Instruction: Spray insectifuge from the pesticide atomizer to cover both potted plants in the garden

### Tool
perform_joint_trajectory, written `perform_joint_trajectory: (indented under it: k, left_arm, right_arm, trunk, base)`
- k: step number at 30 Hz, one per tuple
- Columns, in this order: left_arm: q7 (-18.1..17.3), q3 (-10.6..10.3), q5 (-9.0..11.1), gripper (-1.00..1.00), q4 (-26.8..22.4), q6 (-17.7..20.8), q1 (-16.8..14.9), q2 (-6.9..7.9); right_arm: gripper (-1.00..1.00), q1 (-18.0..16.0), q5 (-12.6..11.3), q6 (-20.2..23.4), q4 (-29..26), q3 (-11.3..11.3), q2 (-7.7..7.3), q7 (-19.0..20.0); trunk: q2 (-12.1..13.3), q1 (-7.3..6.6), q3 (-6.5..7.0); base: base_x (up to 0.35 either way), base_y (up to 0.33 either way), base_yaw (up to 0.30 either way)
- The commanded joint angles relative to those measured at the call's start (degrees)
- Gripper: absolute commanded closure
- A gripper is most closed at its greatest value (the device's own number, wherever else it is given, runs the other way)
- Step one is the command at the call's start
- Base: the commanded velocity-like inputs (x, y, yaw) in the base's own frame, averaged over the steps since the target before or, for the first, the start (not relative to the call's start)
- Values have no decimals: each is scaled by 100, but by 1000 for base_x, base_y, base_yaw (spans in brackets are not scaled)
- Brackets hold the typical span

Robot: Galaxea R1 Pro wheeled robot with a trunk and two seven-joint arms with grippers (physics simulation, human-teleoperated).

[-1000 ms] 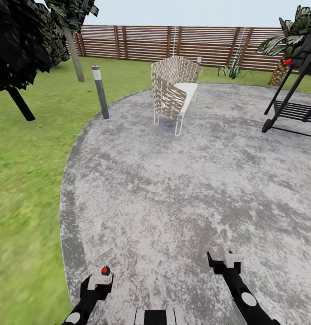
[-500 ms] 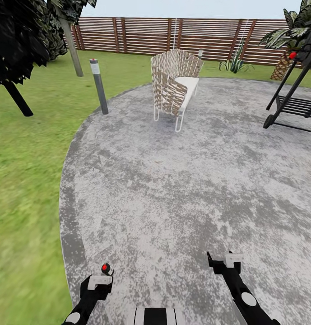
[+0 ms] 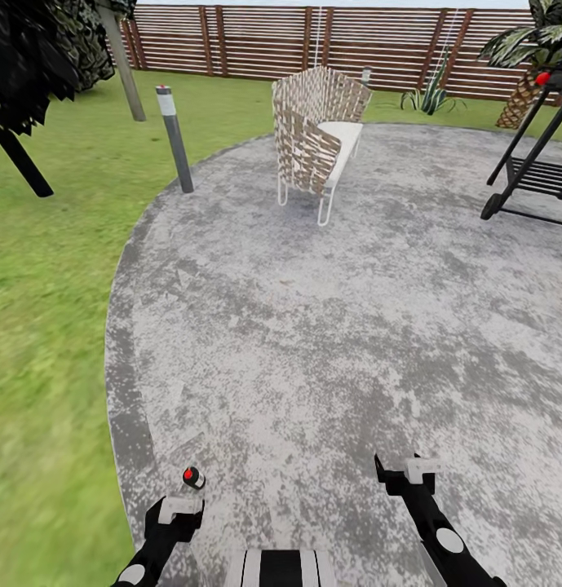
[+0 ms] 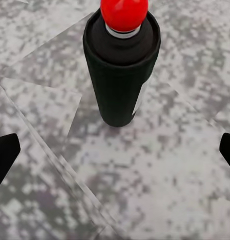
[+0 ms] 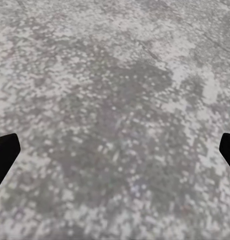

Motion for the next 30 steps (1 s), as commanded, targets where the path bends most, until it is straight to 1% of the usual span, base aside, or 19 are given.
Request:
perform_joint_trajectory:
  k: [1, 7, 15, 23, 30]
  left_arm:
    - [3, -2, -30, -100, 4, -19, -2, 2]
    - [3, 20, -23, -100, 4, -24, -2, 10]
    - [3, 56, -17, -100, 9, -20, -2, 10]
    - [3, 54, -19, -100, 8, -20, -2, 11]
    - [3, 50, -22, -100, 12, -20, -2, 4]
  right_arm:
    - [-100, -2, -2, -17, 1, 1, -1, -2]
    - [-100, -2, -2, -17, -5, 0, -1, -2]
    - [-100, -2, -2, -17, -6, -1, -2, -2]
    - [-100, -2, -2, -17, -6, 0, 1, -2]
    - [-100, -2, -2, -17, -6, -2, 3, -2]
  trunk:
    - [-1, -1, -4]
    - [-1, -1, -6]
    - [-1, -1, -6]
    - [-1, -1, -6]
    - [-1, -1, -6]
  base:
    - [0, 0, 0]
    - [9, 0, 0]
    - [161, 0, 0]
    - [14, 0, 0]
    - [160, 0, 0]
